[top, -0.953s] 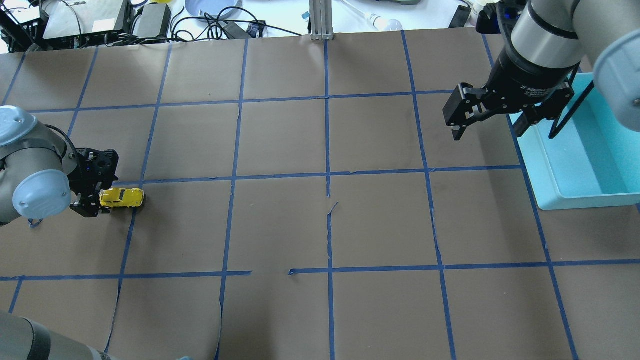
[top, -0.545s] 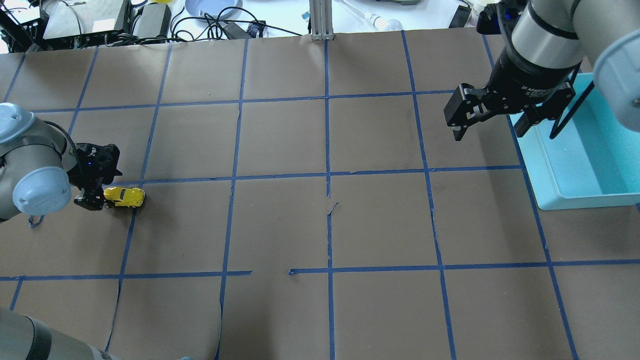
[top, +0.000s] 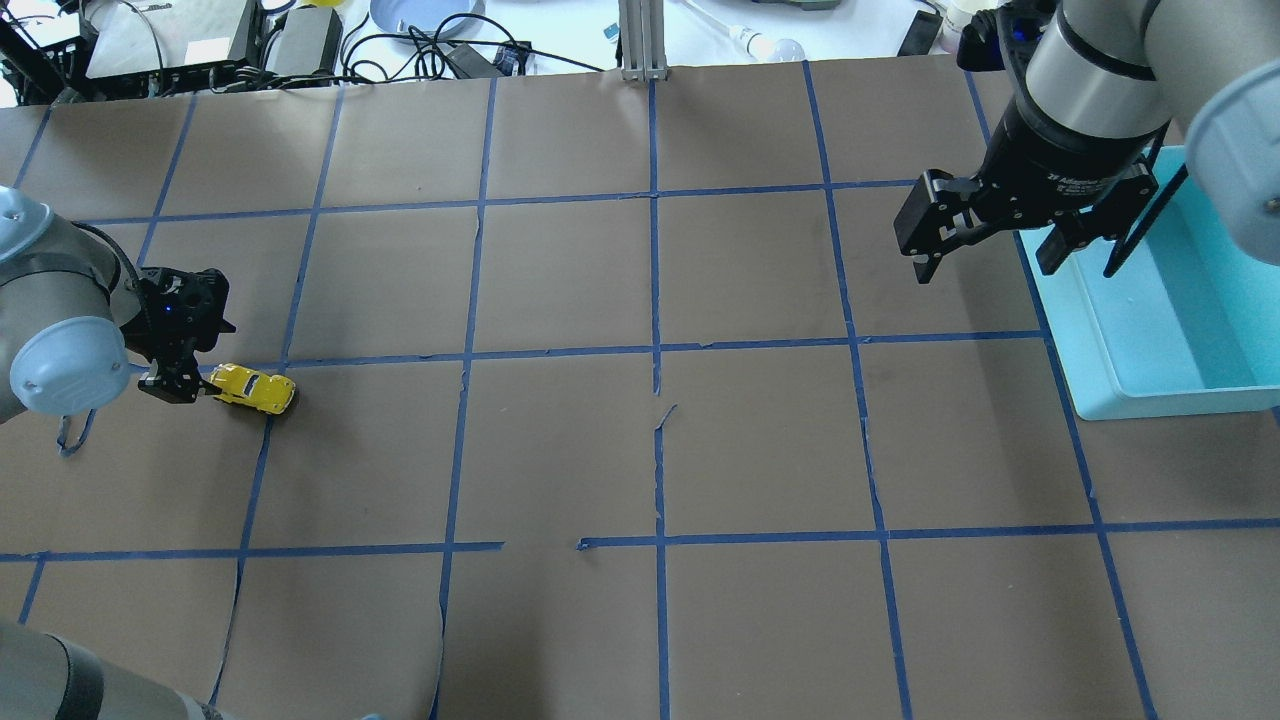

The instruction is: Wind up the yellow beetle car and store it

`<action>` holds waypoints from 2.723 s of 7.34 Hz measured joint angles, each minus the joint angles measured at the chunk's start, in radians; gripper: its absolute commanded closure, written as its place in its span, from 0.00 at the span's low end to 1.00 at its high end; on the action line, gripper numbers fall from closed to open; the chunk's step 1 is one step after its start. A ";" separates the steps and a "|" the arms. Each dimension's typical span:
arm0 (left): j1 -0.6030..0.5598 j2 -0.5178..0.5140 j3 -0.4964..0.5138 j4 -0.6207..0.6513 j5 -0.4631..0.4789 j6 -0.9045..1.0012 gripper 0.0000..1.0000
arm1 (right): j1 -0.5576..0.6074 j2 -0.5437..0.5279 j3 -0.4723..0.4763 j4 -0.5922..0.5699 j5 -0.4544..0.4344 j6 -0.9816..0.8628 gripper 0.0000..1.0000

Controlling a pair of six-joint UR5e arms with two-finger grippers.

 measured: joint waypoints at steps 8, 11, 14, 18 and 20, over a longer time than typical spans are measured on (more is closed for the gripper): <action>-0.006 0.027 0.014 -0.154 0.000 -0.024 0.07 | -0.001 0.000 0.000 0.001 -0.001 0.000 0.00; -0.055 0.005 0.012 -0.152 0.004 -0.019 0.00 | -0.001 0.000 0.000 0.002 -0.001 0.000 0.00; -0.048 -0.013 0.014 -0.149 0.017 -0.018 0.07 | -0.001 0.000 0.000 0.003 -0.001 0.000 0.00; -0.037 -0.042 0.013 -0.068 0.024 0.073 0.85 | -0.001 0.000 0.000 0.006 -0.005 0.000 0.00; -0.038 -0.023 0.014 -0.080 0.025 0.066 0.93 | -0.001 0.000 0.000 0.009 -0.031 0.000 0.00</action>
